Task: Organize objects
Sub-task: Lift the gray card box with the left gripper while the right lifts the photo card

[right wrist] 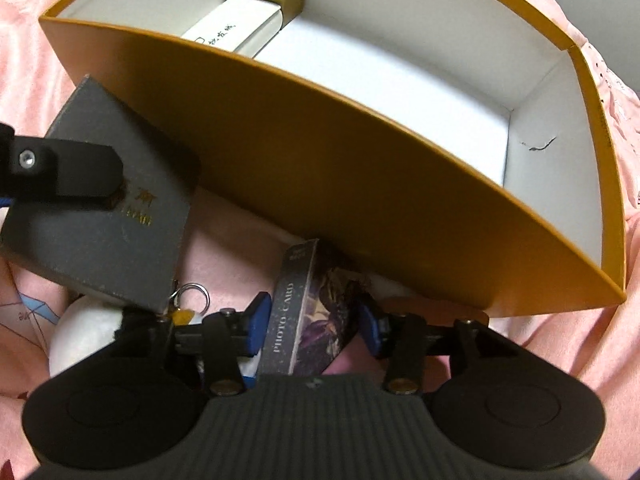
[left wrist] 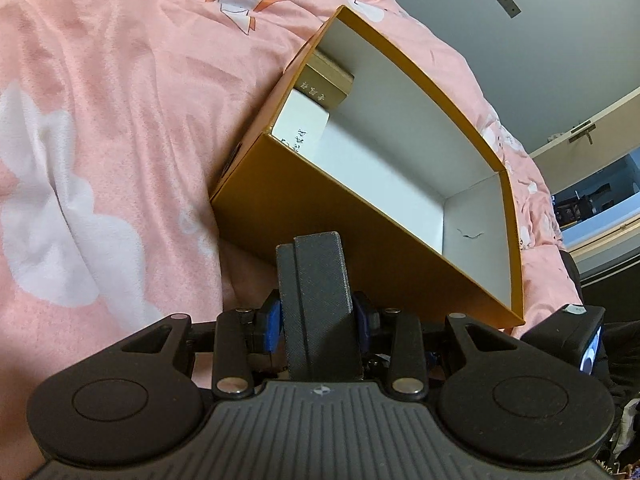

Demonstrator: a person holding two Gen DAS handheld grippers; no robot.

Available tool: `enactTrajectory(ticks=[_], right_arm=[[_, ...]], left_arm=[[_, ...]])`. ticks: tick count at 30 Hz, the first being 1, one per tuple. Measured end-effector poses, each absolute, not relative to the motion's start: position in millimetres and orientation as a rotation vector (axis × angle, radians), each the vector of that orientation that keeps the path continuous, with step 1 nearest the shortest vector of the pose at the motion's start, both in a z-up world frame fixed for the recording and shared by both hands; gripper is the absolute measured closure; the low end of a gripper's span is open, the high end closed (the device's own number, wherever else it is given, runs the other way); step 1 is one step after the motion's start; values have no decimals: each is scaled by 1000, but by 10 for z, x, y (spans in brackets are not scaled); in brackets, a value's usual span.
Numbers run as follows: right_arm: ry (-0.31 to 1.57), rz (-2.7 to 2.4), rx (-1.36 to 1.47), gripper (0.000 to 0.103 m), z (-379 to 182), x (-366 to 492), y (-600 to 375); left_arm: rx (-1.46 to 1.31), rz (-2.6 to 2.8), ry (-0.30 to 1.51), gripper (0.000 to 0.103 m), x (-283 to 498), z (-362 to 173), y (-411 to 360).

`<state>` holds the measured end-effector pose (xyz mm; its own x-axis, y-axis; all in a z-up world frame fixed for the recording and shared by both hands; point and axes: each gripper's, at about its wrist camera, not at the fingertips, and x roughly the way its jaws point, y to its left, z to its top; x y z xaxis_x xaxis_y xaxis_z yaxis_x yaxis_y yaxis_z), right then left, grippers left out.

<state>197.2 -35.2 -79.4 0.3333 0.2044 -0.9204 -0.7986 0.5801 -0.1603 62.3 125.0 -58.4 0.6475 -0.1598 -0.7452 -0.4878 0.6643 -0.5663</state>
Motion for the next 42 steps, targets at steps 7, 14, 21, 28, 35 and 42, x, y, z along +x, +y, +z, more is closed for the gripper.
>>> enactTrajectory(ticks=[7,14,21,28,35,42], right_arm=[[953,736,-693,74,-638,1895,-494],[888,797,-635,79,-286,1862,-722],[868,876,-493,79,139,1929,-965],[843,940,-362,79,529,1747,-1027],[770,948,-296,79,793,1781,-1072],[727,910,-264,79,901,1992,-1003]], left_arm=[[-819,204,864,62,615,-558,1210],[-733,187,826,63,565,-377,1123],[-668,146,762,64,498,-128,1025],[-645,86,680,65,425,156,951],[-635,51,612,65,471,358,946],[-599,40,572,65,722,491,972]])
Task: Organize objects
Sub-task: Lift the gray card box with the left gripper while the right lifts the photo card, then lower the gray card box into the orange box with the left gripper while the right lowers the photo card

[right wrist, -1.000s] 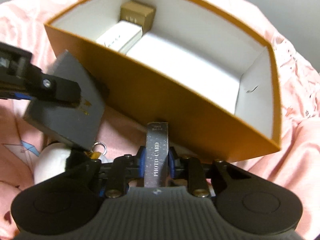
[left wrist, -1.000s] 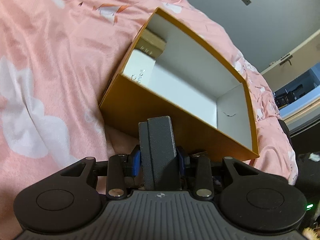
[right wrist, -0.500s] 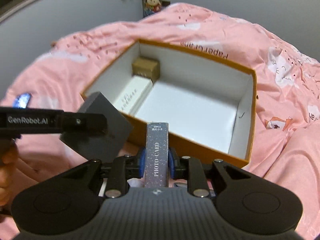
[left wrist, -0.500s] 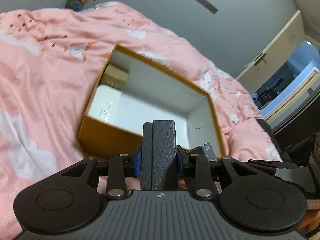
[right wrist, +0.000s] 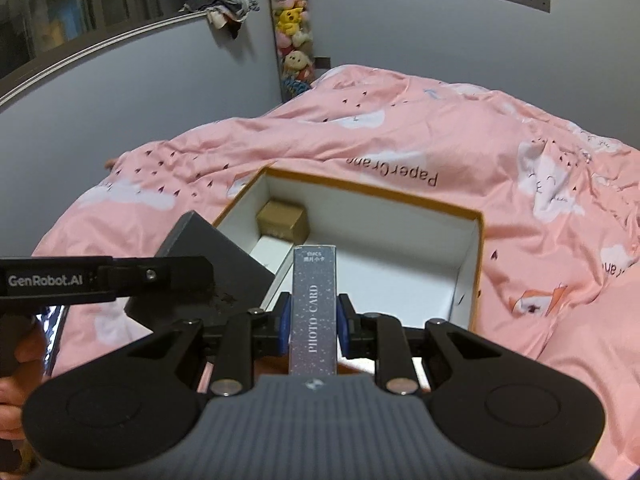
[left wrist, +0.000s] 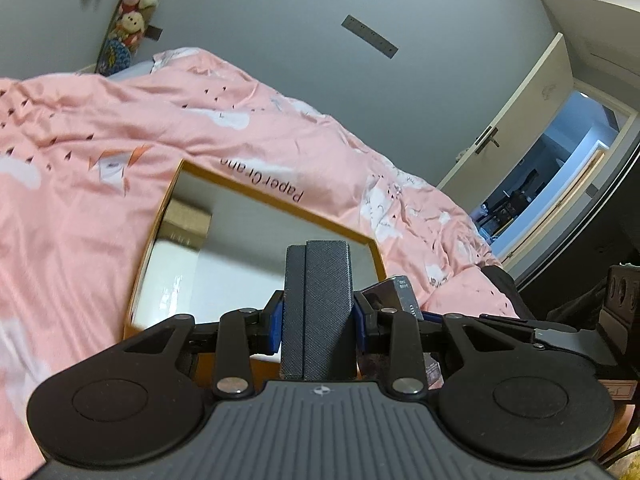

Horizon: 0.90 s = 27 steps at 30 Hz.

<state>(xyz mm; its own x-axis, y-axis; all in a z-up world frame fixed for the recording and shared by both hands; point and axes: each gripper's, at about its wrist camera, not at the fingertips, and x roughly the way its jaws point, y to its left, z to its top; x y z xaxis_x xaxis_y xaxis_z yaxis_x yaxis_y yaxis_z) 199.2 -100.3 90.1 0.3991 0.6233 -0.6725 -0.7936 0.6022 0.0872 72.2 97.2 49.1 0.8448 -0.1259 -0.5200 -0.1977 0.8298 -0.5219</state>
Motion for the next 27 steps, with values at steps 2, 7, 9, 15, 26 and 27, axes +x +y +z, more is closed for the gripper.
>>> enactTrajectory(ticks=[2,7,9,15,26,27], right_arm=[[728,889,-256,79,872,2093,-953],[752,836,-230,79,743,2346,-836],[764,822,-227,79,664,2426,-781],[871,803,-195,79,366,2706,-658],[1000,782,-139,79,17,2976,-564],[1011,784,-133,79,-4,2988,-559]], left_arm=[[-599,38,566,65,830,490,998],[-605,64,574,65,1119,400,1089],[-621,58,587,65,1229,330,1119],[-641,52,664,65,1519,51,1148],[-687,32,799,66,1784,-322,1203],[-695,23,809,65,1786,-348,1204]])
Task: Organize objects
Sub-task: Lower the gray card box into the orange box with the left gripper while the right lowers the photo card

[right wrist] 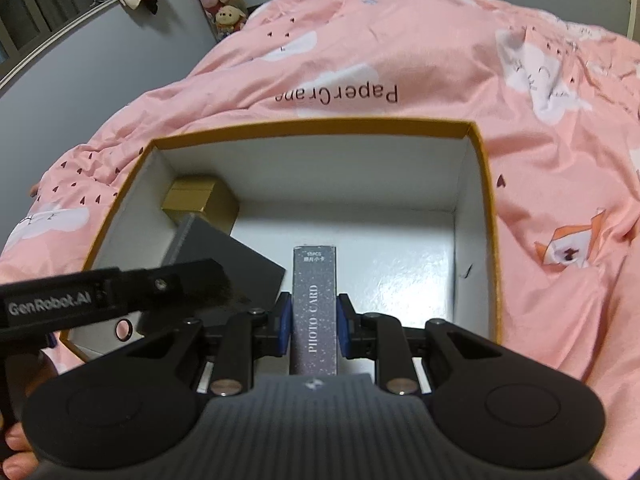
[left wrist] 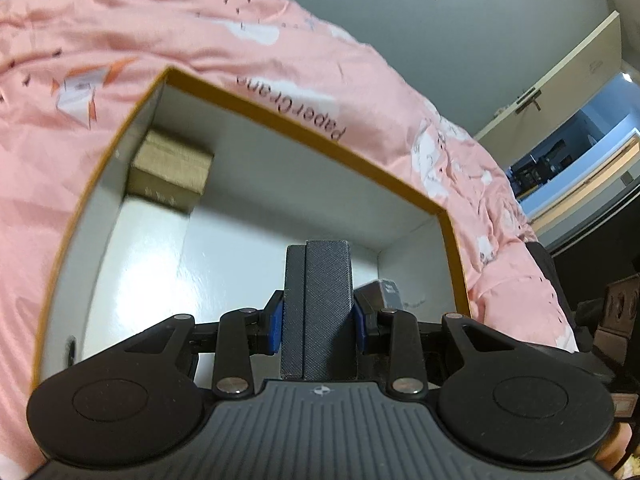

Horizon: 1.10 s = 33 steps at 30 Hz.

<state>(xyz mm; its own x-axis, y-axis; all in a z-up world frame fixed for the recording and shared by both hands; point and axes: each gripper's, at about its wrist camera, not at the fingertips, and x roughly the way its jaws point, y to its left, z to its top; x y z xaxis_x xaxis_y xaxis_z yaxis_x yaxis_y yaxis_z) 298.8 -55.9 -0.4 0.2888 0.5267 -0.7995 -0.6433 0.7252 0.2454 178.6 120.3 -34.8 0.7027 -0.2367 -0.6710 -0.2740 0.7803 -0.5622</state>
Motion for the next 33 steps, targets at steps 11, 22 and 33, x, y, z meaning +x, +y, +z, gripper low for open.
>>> enactTrajectory(ticks=[11,22,33], right_arm=[[1080,743,-95,79,-183,3067,-650],[1098,739,-123,79,-270,3005,-629],[1093,737,-138,79,-273,2982,-620]], left_arm=[[-716,-20,966,65,1830,-629,1151],[-586,48,1037,65,1819,-653,1093],[-373,156,1010,56,1768,-492,1014]])
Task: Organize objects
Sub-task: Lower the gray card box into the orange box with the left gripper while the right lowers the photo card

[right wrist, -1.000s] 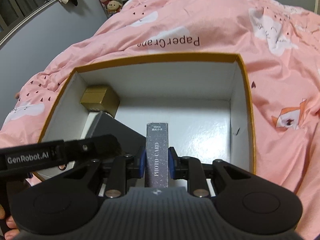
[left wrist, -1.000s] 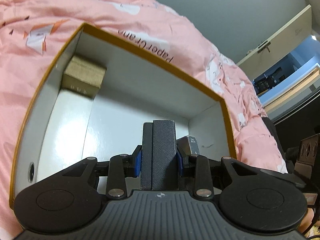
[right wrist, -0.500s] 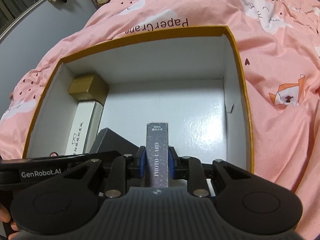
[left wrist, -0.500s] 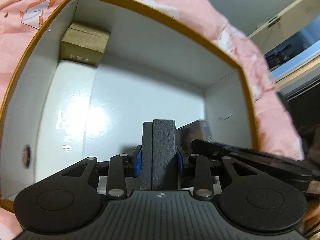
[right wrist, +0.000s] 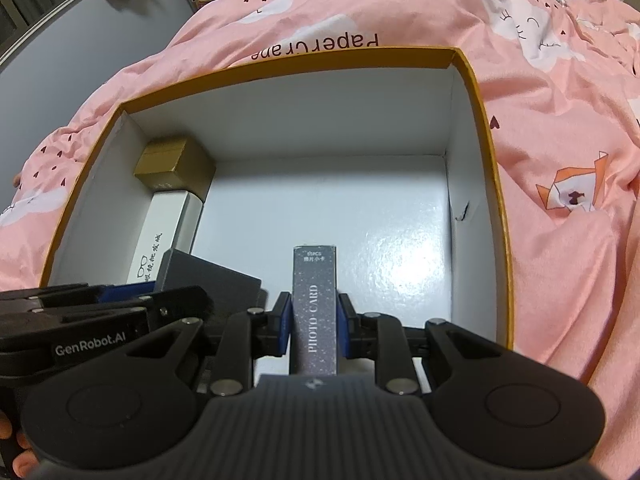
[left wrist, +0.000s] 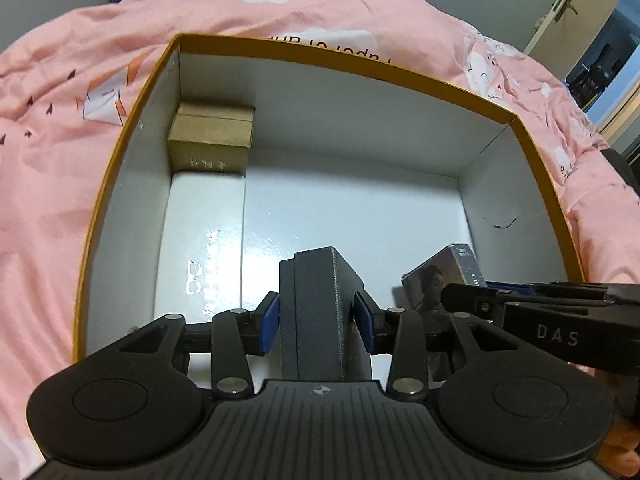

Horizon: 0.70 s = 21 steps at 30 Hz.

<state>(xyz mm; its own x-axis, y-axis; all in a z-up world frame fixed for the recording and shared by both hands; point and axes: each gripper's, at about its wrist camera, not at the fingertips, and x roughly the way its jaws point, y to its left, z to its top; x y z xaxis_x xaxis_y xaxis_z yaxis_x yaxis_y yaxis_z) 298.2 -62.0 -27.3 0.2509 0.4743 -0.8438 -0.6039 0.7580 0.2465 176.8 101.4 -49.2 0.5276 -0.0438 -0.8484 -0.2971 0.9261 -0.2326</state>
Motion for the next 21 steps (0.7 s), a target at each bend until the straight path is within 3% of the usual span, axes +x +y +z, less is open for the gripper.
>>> enactTrajectory(ticks=[7,14,21], right_arm=[[1092,742,-138,79,-251,2963,-614],[1108,751,-101,79,-248,2955,-579],[1116,780,-79,79,-264,2885,-432]], left_arm=[[-260,254,1005,55,1779,-437,1017],[-419,173,956,58,1739,-396,1217],[-406,159,951,75,1737,-389,1226]])
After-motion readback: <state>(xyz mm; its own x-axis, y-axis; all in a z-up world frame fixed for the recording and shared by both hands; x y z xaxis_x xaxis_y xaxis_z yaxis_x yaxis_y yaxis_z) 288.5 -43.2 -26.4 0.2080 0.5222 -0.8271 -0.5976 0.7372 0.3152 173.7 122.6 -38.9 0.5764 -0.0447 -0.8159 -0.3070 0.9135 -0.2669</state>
